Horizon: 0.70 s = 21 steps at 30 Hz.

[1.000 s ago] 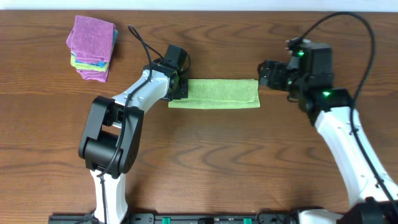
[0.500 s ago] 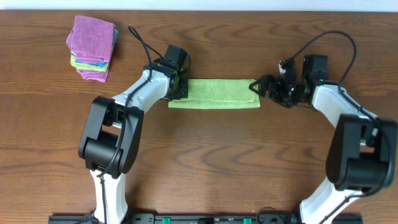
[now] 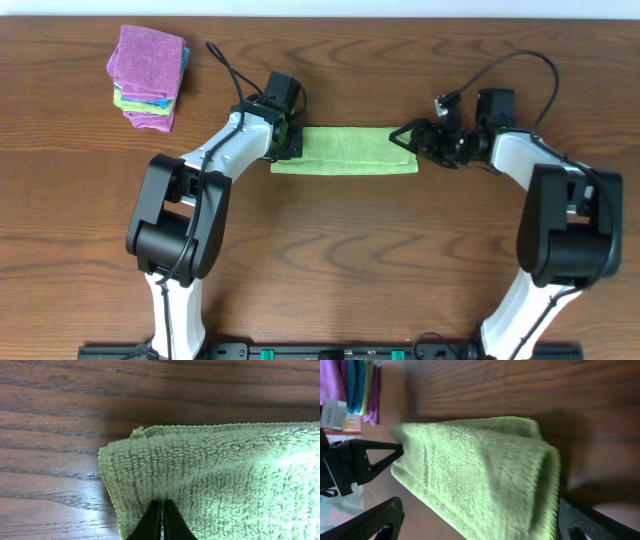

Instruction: Fold the cloth

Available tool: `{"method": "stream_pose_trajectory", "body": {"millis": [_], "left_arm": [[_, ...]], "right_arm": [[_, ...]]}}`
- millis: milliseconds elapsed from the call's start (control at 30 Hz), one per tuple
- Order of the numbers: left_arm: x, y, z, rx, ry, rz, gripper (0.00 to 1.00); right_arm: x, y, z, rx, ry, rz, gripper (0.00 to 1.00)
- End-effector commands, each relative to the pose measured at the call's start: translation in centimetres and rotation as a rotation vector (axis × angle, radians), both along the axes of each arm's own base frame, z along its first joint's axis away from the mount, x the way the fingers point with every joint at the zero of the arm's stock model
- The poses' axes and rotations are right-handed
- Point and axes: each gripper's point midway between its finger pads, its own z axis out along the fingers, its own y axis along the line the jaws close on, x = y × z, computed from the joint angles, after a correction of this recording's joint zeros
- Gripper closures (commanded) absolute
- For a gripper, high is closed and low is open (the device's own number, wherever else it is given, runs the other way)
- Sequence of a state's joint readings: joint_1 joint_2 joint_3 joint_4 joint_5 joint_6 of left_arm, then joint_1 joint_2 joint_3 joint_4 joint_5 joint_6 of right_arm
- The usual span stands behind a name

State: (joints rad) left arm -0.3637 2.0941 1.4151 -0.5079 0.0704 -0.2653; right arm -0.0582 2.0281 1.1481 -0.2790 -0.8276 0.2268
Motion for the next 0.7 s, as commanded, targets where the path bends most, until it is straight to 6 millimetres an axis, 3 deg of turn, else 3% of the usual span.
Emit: {"method": "stream_pose_trajectory", "body": {"millis": [0,200,267,333,367,500,667], "left_arm": [[-0.9,0.7,-1.6,0.032,0.040,0.017,0.94],[-0.8,0.1,-1.1,-0.001,0.040,0.008,0.94],[-0.3,-0.1,0.0,-0.008,0.019,0.008,0.94],[0.4,-0.4,2.6,-0.021,-0.022,-0.002,0.94],[0.8,-0.4,4.0,-0.023,-0.045,-0.003,0.94],[1.1,-0.1,13.2,-0.052,-0.176,-0.013,0.94],[-1.5,0.9,20.9,-0.091,-0.282,-0.010,0.94]], "right_arm": [[-2.7,0.6,-5.3,-0.072,0.142,0.015,0.09],[-2.6,0.7,-5.1,-0.069,0.138,0.015,0.56],[-2.5,0.7,-4.8,-0.068,0.142,0.012,0.76],[-2.2,0.5,-4.0,-0.068,0.147,0.005,0.96],[-2.1,0.4,-3.5,-0.068,0.147,0.001,0.99],[-1.3,-2.6,0.0,-0.213,0.166,-0.043,0.98],[-2.5,-9.7,4.7,-0.647,0.227,-0.149,0.99]]}}
